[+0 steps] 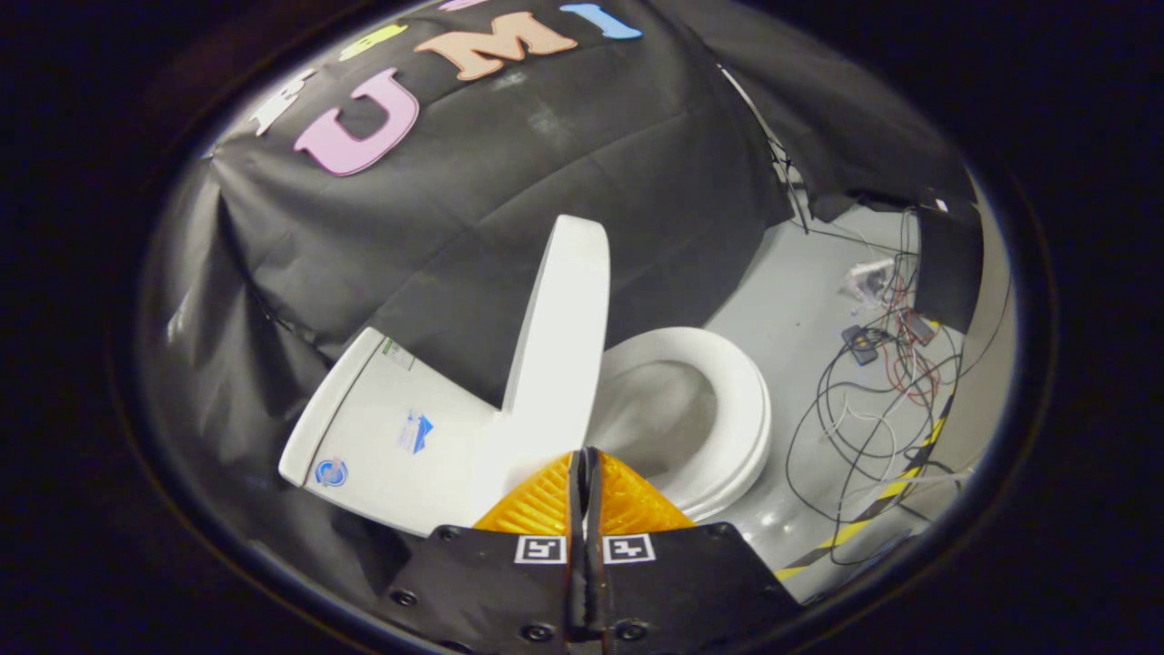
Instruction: Open the toilet lid.
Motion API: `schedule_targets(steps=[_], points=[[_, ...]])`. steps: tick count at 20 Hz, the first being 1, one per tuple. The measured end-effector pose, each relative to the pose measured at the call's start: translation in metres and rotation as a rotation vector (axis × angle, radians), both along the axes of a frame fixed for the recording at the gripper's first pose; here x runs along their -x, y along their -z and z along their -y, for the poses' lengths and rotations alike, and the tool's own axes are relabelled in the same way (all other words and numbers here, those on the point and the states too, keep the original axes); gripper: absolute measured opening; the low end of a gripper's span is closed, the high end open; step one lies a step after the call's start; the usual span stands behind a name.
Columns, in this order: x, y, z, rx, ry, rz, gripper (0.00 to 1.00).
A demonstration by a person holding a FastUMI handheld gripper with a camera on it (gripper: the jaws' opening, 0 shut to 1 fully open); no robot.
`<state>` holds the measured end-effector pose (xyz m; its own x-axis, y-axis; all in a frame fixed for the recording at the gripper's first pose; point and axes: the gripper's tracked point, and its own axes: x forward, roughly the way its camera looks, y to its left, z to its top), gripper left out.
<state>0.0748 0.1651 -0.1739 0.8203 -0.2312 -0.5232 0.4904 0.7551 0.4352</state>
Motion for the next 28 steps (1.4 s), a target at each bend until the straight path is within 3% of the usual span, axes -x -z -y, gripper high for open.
schedule_targets(steps=[10,28], points=[[-0.013,-0.026,-0.021,0.150,-0.052,-0.033,0.00],[-0.047,-0.071,-0.082,0.258,-0.172,0.014,0.01]])
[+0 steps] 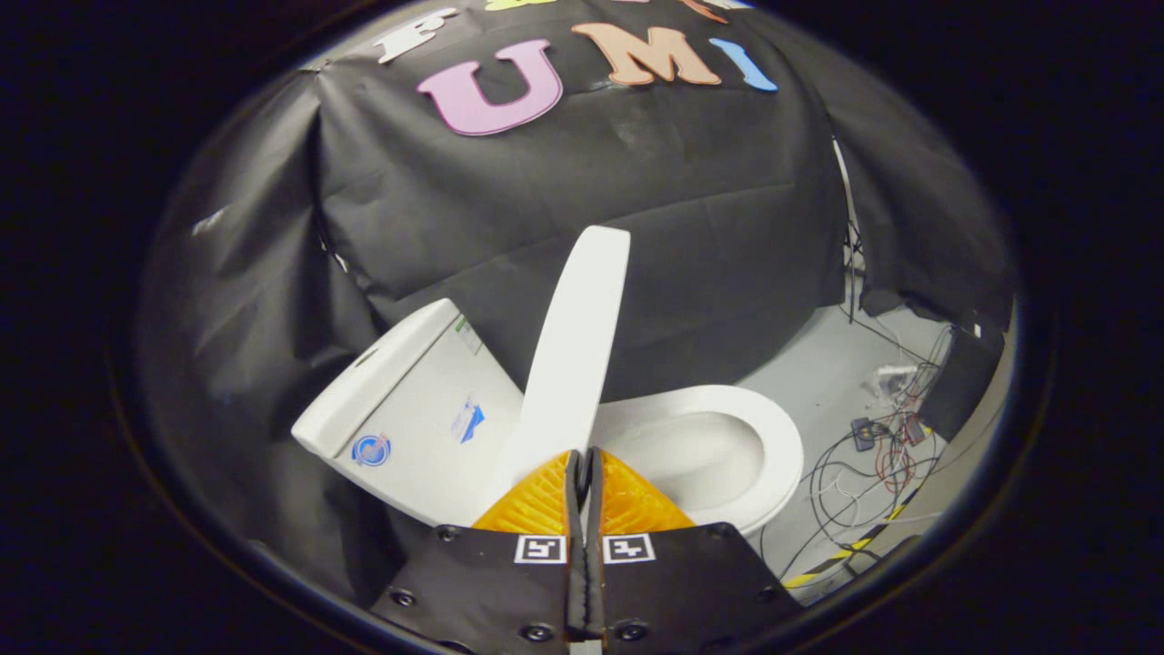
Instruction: Open the toilet lid.
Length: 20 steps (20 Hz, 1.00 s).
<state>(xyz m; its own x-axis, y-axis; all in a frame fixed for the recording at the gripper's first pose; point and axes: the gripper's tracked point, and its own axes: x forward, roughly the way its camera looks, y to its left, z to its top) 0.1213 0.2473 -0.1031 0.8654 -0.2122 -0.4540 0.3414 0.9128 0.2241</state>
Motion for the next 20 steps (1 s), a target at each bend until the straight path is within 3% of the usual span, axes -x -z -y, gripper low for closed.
schedule_targets(steps=[20], points=[[-0.044,-0.029,-0.077,0.098,-0.118,0.005,0.01]])
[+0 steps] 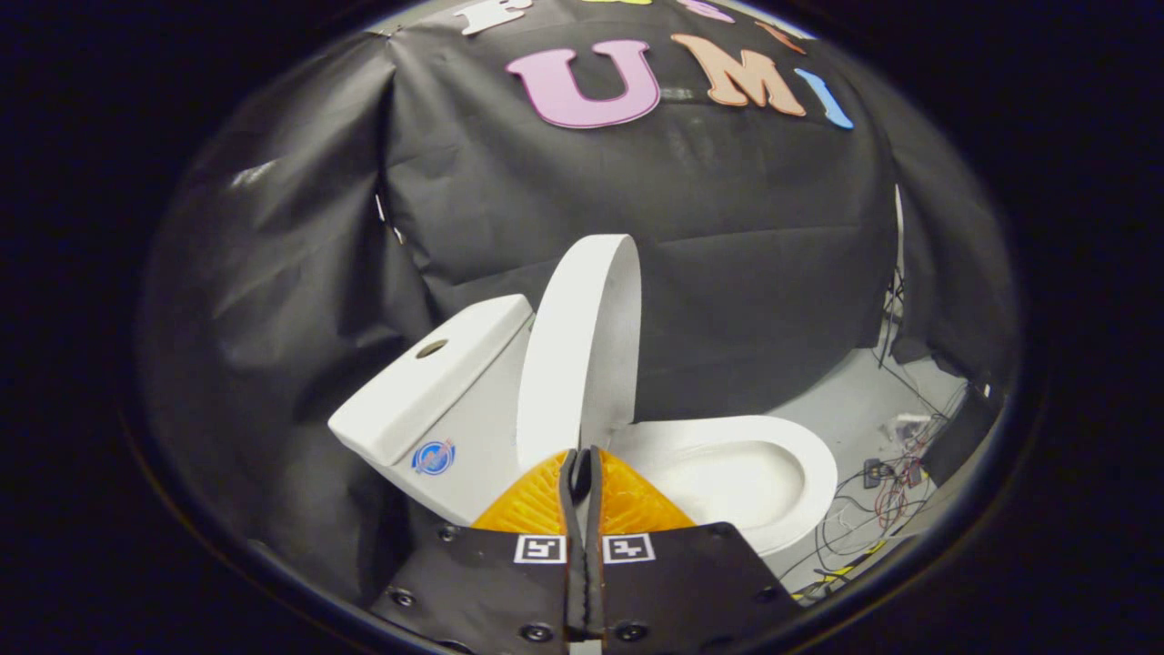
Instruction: Open the toilet lid.
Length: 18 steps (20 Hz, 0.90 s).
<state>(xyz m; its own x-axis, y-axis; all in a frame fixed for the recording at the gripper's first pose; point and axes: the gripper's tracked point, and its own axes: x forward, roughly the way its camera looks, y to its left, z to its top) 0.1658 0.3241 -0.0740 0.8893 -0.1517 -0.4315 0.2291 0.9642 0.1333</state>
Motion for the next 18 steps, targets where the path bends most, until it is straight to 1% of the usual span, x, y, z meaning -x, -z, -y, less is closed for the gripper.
schedule_targets(steps=[6,11,13,16,18], points=[[-0.015,-0.005,-0.025,0.009,-0.024,0.047,0.01],[-0.029,-0.008,-0.048,0.091,-0.051,0.055,0.00],[-0.035,-0.010,-0.061,0.129,-0.088,0.076,0.02],[-0.043,-0.009,-0.077,0.105,-0.111,0.120,0.02],[-0.048,-0.008,-0.085,0.121,-0.120,0.135,0.02]])
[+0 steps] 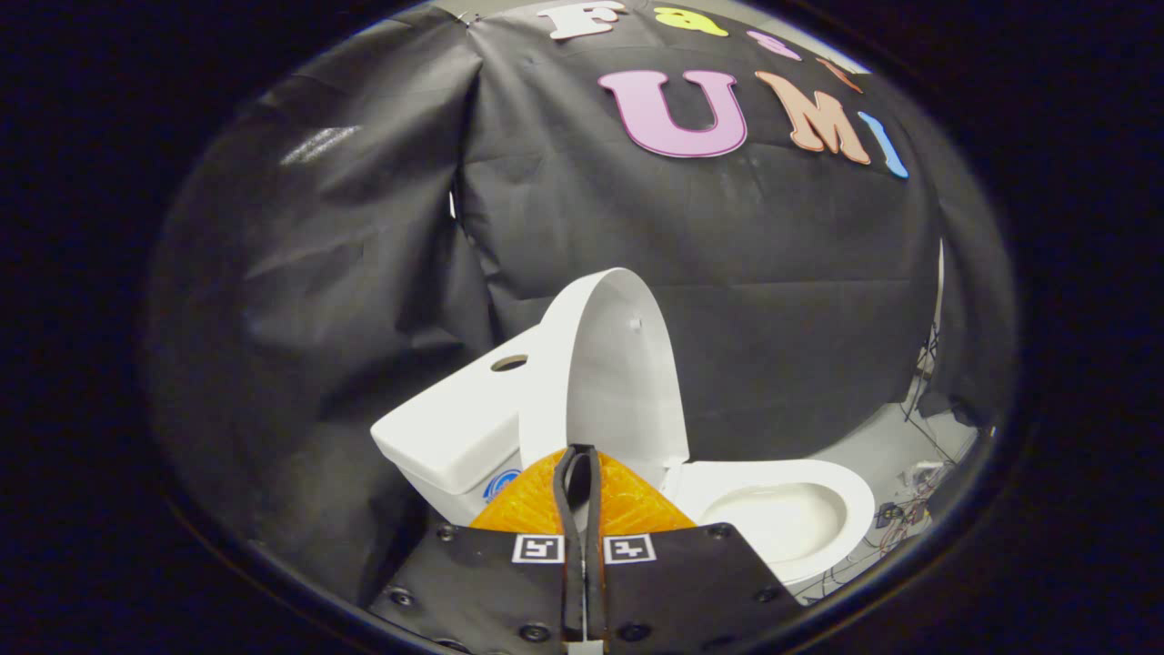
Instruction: Open the toilet lid.
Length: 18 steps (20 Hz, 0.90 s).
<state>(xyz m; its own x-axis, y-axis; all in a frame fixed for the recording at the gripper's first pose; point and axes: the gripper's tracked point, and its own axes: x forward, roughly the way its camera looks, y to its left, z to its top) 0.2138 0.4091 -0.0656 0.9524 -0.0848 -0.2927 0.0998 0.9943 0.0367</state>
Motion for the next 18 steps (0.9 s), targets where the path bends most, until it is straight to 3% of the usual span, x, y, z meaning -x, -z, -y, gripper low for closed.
schedule_targets(steps=[6,7,8,12,14,15,18], points=[[-0.007,-0.002,-0.017,0.103,-0.014,-0.001,0.02],[-0.010,0.000,-0.020,0.108,-0.020,-0.002,0.03],[-0.009,0.001,-0.023,0.109,-0.029,0.010,0.11],[-0.009,0.000,-0.026,0.100,-0.043,0.015,0.11],[-0.007,0.005,-0.031,0.084,-0.058,0.017,0.24],[-0.005,0.002,-0.033,0.061,-0.079,0.026,0.25],[0.007,-0.008,-0.033,0.014,-0.085,0.061,0.48]])
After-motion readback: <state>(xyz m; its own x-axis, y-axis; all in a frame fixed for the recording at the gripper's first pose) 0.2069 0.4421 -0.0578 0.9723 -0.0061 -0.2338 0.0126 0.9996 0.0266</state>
